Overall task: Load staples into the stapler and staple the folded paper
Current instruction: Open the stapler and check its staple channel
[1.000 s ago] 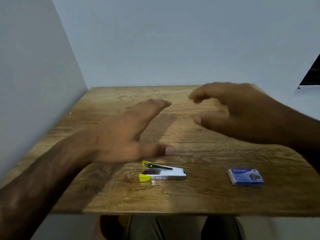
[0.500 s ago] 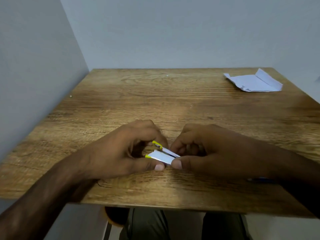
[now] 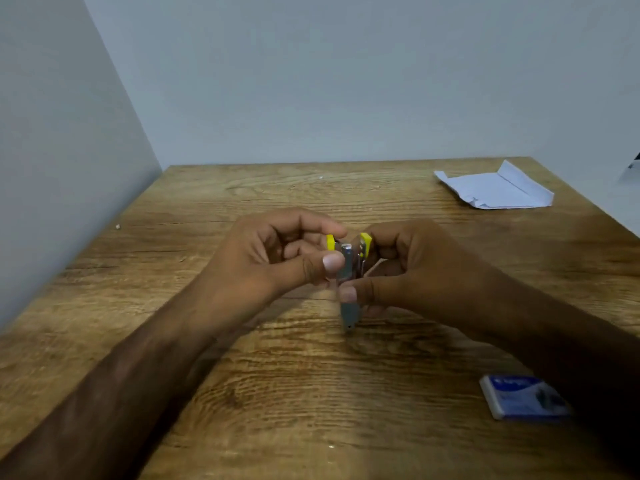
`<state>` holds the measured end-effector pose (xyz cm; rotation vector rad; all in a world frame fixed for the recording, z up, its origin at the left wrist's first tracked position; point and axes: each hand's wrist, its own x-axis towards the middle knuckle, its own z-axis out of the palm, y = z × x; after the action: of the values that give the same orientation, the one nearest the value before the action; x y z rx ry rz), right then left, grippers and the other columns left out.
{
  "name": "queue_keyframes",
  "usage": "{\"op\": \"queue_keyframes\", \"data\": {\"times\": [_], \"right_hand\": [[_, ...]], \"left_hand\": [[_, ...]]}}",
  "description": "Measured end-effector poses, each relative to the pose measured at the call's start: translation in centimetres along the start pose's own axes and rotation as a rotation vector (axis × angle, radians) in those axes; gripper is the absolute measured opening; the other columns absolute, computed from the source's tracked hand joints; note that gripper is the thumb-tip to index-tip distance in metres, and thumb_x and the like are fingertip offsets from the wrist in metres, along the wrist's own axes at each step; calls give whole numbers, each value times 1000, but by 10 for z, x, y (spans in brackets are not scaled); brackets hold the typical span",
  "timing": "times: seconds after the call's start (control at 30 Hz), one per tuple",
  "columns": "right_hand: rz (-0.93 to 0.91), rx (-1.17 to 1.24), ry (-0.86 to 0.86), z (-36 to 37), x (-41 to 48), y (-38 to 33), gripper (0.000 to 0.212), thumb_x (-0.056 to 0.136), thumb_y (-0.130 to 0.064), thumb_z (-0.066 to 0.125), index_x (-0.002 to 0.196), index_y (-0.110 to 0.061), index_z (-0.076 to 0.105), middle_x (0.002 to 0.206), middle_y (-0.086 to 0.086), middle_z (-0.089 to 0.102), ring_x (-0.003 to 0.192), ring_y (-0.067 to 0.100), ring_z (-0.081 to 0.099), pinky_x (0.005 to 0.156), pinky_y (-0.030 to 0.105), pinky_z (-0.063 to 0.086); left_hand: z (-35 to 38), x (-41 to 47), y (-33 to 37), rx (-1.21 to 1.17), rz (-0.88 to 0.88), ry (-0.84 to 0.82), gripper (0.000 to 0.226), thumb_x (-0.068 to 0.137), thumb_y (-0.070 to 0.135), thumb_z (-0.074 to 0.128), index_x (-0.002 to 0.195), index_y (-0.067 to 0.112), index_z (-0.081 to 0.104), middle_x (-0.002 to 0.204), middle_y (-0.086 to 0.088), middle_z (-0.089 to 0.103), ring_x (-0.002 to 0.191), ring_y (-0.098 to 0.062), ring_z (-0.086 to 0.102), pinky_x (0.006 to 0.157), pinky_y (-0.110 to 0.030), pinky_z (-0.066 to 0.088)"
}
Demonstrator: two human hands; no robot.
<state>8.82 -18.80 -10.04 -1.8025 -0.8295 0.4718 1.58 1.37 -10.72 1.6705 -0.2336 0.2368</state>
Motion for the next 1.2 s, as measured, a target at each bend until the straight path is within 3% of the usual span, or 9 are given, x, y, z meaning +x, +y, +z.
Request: {"op": "queue_keyframes", "data": {"times": [0.1, 0.2, 0.27, 0.33, 0.43, 0.53, 0.8, 0.93, 1.2], "right_hand": [[-14, 44, 16, 3, 2, 5, 22, 75, -15, 88, 92, -18, 74, 86, 8, 82, 75, 23, 80, 64, 38, 66], [30, 108, -14, 1, 0, 8, 18, 84, -17, 82, 97, -11, 72, 86, 9, 82, 75, 23, 81, 60, 31, 64], [37, 129, -31, -3, -1, 9, 14, 85, -15, 80, 98, -12, 73, 87, 9, 83, 78, 24, 81, 63, 33, 65], [28, 165, -24, -5, -2, 10, 11, 85, -8, 78, 95, -12, 74, 86, 10, 82, 79, 26, 81, 64, 33, 65], [22, 196, 8, -6, -3, 11, 12, 85, -3, 77, 94, -10, 76, 86, 10, 83, 77, 27, 81, 64, 31, 65], [24, 226, 30, -5, -3, 13, 12, 84, -1, 77, 94, -8, 77, 86, 12, 82, 78, 30, 80, 67, 38, 66], [3, 294, 36, -3, -5, 14, 12, 84, -5, 77, 92, -13, 79, 88, 11, 82, 77, 26, 79, 67, 35, 66], [14, 407, 48, -12, -6, 13, 13, 77, -14, 77, 90, -9, 76, 89, 16, 81, 79, 25, 80, 66, 28, 64], [87, 325, -31, -22, -3, 19, 24, 73, -6, 83, 95, -2, 76, 96, 21, 79, 85, 28, 77, 74, 35, 65]], "left_hand": [[6, 5, 5, 144, 42, 27, 28, 74, 23, 82, 99, 10, 78, 84, -35, 67, 67, -29, 63, 67, -32, 60], [10, 8, 8, 242, 39, -18, 29, 75, 28, 80, 100, 11, 78, 92, -32, 72, 79, -49, 69, 74, -56, 62], [11, 10, 8, 266, 38, -33, 25, 77, 21, 83, 99, 9, 78, 89, -30, 71, 75, -44, 70, 72, -64, 59], [12, 12, 8, 284, 39, -29, 24, 75, 19, 85, 97, 10, 78, 84, -28, 69, 67, -29, 66, 71, -60, 61], [13, 14, 7, 267, 72, -14, 24, 72, 17, 87, 94, 10, 80, 79, -21, 70, 62, -12, 64, 66, -32, 62], [14, 12, 5, 218, 92, -3, 24, 68, 18, 88, 90, 15, 81, 76, -16, 71, 61, -9, 64, 63, -19, 54], [11, 8, 2, 135, 160, 54, 23, 70, 17, 89, 89, 11, 80, 75, -22, 71, 58, -26, 61, 62, -24, 54], [1, 3, 8, 62, 203, 107, 17, 74, 14, 85, 88, 15, 76, 70, -6, 74, 72, -50, 73, 68, -57, 61], [-9, -29, 4, 87, 193, 147, 27, 67, -3, 87, 89, 4, 73, 84, -4, 76, 89, -38, 77, 79, -37, 62]]}}
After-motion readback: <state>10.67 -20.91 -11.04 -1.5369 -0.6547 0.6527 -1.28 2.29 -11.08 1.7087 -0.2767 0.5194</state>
